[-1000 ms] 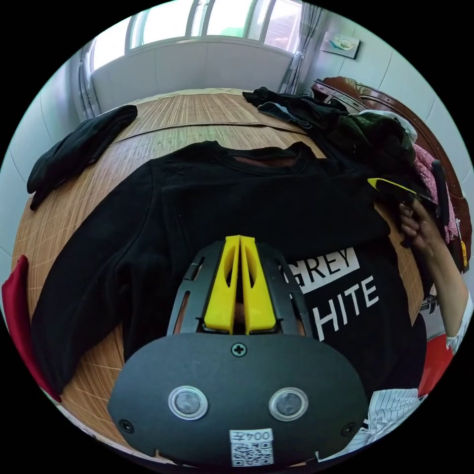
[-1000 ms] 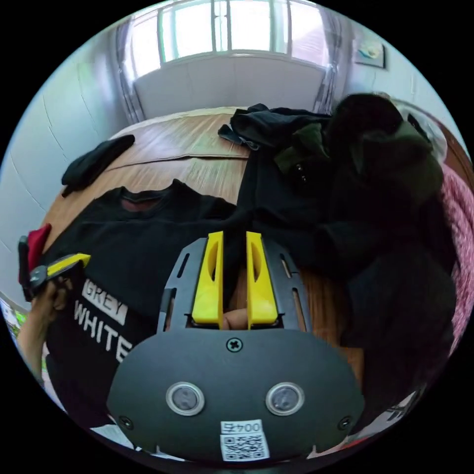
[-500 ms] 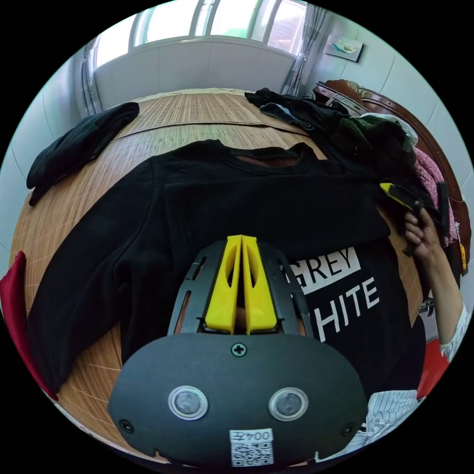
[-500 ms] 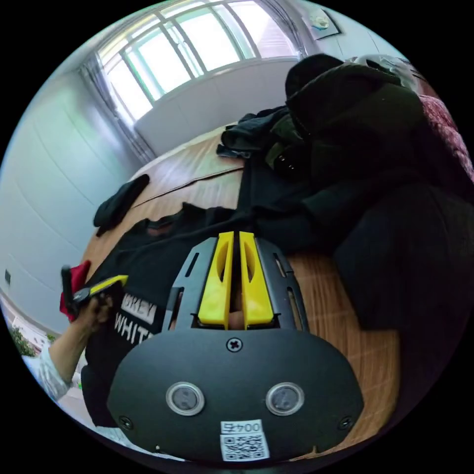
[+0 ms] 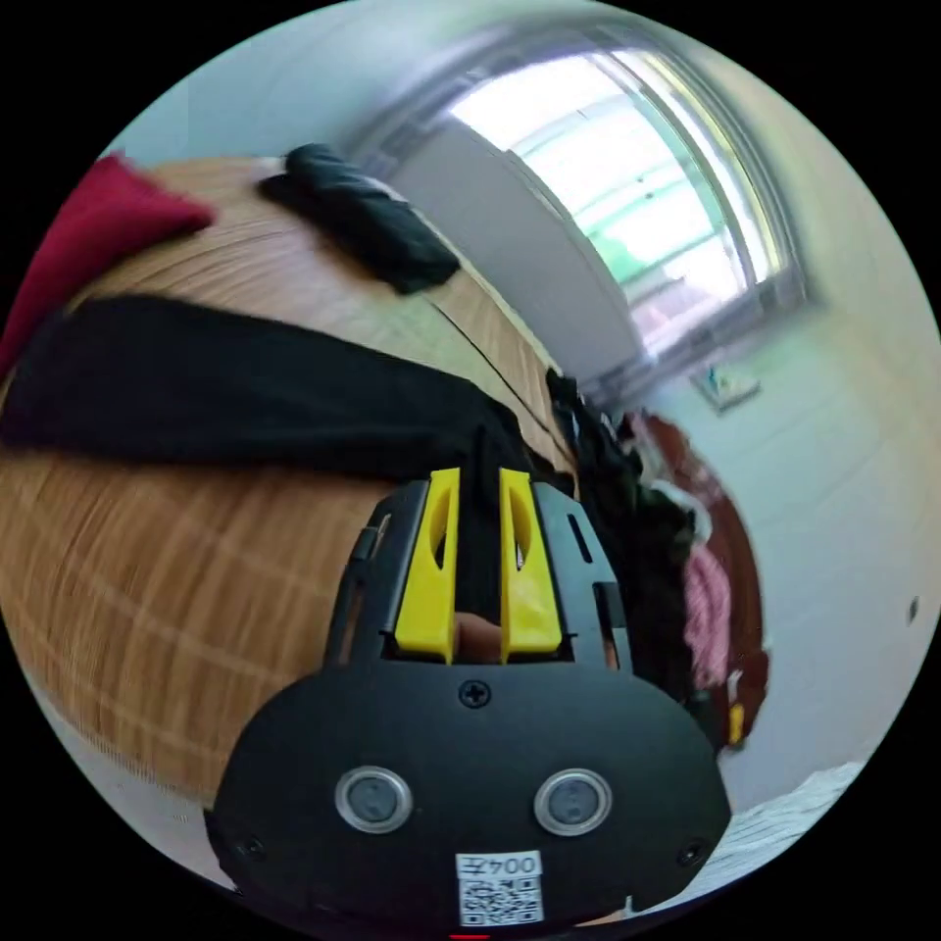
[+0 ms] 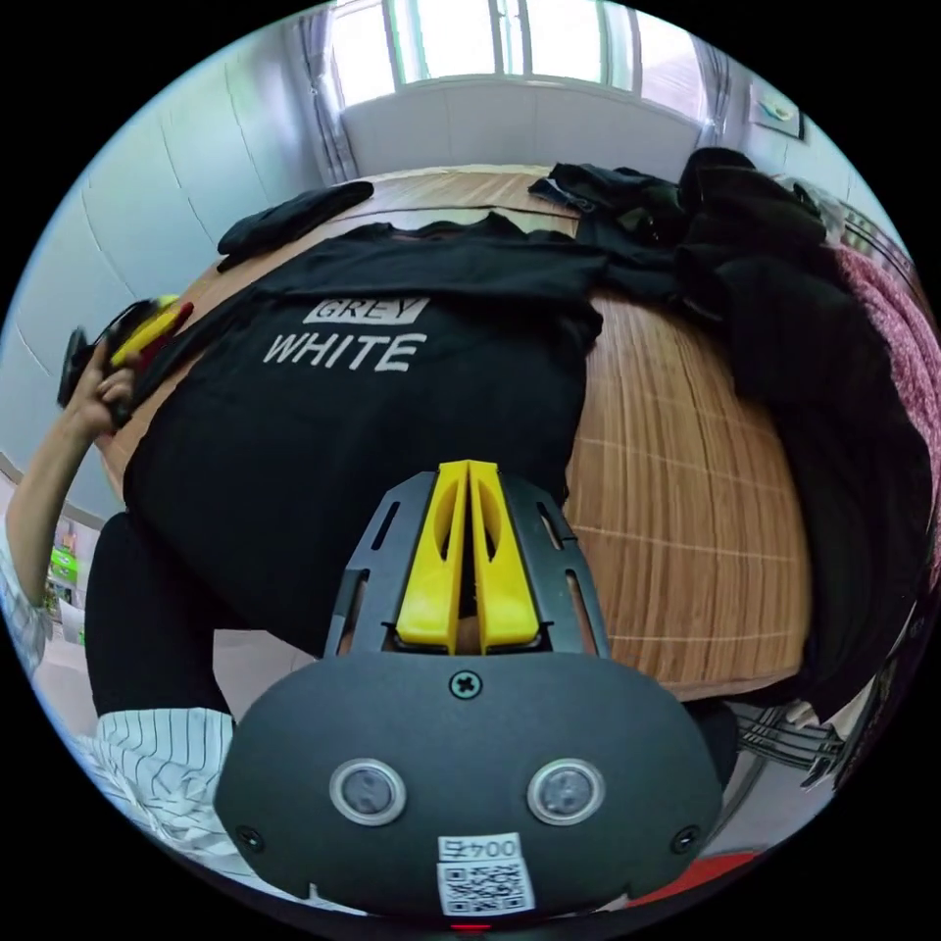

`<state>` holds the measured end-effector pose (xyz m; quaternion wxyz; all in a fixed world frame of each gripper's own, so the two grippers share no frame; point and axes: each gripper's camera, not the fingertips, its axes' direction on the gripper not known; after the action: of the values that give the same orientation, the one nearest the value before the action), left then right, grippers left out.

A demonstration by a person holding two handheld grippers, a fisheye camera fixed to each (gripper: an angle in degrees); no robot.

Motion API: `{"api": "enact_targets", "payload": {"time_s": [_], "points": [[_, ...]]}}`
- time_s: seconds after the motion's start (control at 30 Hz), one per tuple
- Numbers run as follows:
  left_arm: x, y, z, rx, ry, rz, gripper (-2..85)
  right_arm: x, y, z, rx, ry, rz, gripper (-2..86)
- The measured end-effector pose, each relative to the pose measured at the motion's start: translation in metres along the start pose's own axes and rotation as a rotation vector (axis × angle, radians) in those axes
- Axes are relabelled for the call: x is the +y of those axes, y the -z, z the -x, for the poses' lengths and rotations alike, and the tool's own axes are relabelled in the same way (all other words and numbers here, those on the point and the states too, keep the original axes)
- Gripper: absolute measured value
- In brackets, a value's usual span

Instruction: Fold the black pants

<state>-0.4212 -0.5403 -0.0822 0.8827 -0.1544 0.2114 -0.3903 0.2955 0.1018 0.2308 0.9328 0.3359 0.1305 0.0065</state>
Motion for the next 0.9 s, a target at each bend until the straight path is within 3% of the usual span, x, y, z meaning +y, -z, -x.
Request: {"api": "enact_targets", "payload": {"time_s": [0.17, 0.27, 0.43, 0.9], "points": [[-0.014, 0.210, 0.136, 0.121, 0.369, -0.347, 8.2, 0.013, -0.008, 0.018, 0.067, 0.029, -0.045, -0.7], [-0.025, 0.259, 0.170, 0.211, 0.504, -0.431, 9.7, 0.017, -0.011, 0.028, 0.100, 0.011, -0.055, -0.7], [-0.057, 0.285, 0.179, 0.183, 0.621, -0.418, 12.1, 0.021, -0.014, 0.041, 0.148, 0.016, -0.054, -0.7], [-0.137, 0.278, 0.165, 0.063, 0.676, -0.383, 11.6, 0.027, -0.009, 0.046, 0.131, -0.034, -0.050, -0.7]]}}
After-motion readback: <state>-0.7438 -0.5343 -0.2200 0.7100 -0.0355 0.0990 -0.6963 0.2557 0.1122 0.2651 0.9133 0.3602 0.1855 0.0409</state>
